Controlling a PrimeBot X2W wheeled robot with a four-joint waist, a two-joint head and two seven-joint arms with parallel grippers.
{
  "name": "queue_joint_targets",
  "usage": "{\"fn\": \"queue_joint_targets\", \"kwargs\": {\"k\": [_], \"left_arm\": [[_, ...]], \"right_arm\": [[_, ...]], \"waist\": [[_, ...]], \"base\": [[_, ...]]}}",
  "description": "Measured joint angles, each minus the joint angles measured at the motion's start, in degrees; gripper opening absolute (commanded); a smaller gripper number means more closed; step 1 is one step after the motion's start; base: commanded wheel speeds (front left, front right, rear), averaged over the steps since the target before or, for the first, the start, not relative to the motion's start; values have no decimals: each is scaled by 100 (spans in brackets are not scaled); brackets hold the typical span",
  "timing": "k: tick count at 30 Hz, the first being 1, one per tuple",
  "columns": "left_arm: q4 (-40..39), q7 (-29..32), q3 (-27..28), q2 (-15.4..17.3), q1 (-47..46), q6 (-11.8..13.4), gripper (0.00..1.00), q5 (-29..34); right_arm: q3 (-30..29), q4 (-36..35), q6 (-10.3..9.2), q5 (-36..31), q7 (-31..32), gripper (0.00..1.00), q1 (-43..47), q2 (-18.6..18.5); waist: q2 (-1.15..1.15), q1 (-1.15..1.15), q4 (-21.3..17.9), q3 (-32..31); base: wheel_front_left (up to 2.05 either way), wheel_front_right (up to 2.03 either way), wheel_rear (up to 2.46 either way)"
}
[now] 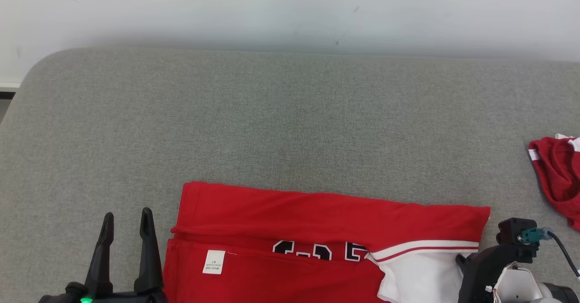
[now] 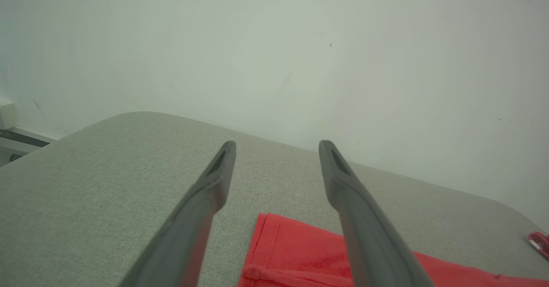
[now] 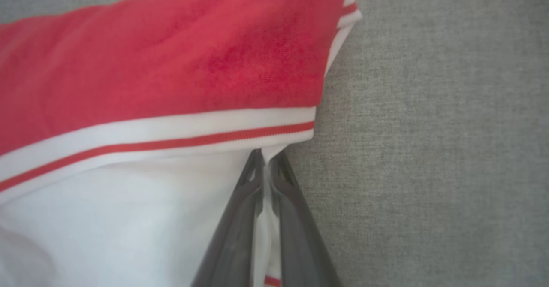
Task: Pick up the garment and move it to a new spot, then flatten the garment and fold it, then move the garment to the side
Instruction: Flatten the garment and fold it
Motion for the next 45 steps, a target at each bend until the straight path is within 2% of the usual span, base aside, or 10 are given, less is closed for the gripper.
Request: {"fn": "queue_joint_targets", "kwargs": {"k": [5, 9, 20, 25, 33, 34, 37, 38, 40, 45], "left_arm": [[12, 1, 12, 0, -25, -15, 100, 0], [21, 0, 20, 0, -26, -16, 100, 0], [29, 0, 41, 0, -66, -23, 100, -1], [64, 0, 25, -1, -70, -25, 100, -1], [129, 0, -45, -1, -79, -46, 100, -1], [148, 1, -65, -1, -75, -51, 100, -3], [185, 0, -71, -2, -59, -51, 100, -16], [185, 0, -71, -2, -59, -51, 100, -16], [188, 1, -69, -1, -43, -51, 100, -22], [201, 0, -69, -2, -3, -51, 100, -22]], "right_arm": [[-236, -38, 15, -181, -152, 0, -69, 44], [-761, -241, 14, -382, -242, 0, -95, 38], [-2014, -1304, 11, -664, -83, 0, 170, 27], [-2218, -1756, 10, -784, -23, 0, 169, 22], [-1377, -2136, 10, -535, 300, 0, 358, 22], [-1007, -2229, 10, -398, 380, 0, 467, 20], [-398, -2306, 10, -218, 475, 0, 560, 19], [-398, -2306, 10, -218, 475, 0, 560, 19], [44, -2307, 10, -134, 510, 0, 599, 21], [1084, -1975, 10, 74, 458, 0, 440, 22]], "waist": [[0, 0, -25, 12], [0, 1, -85, 10], [1, 1, -251, 6], [1, 1, -338, -20], [1, 1, -357, -125], [1, 0, -340, -161], [0, 0, -307, -217], [0, 0, -307, -217], [0, 0, -282, -248], [1, 0, -218, -294]], "base": [[0, 0, 0], [0, 0, 0], [0, 0, 0], [0, 0, 0], [0, 0, 0], [0, 0, 0], [0, 0, 0], [0, 0, 0], [0, 0, 0], [0, 0, 0]]}}
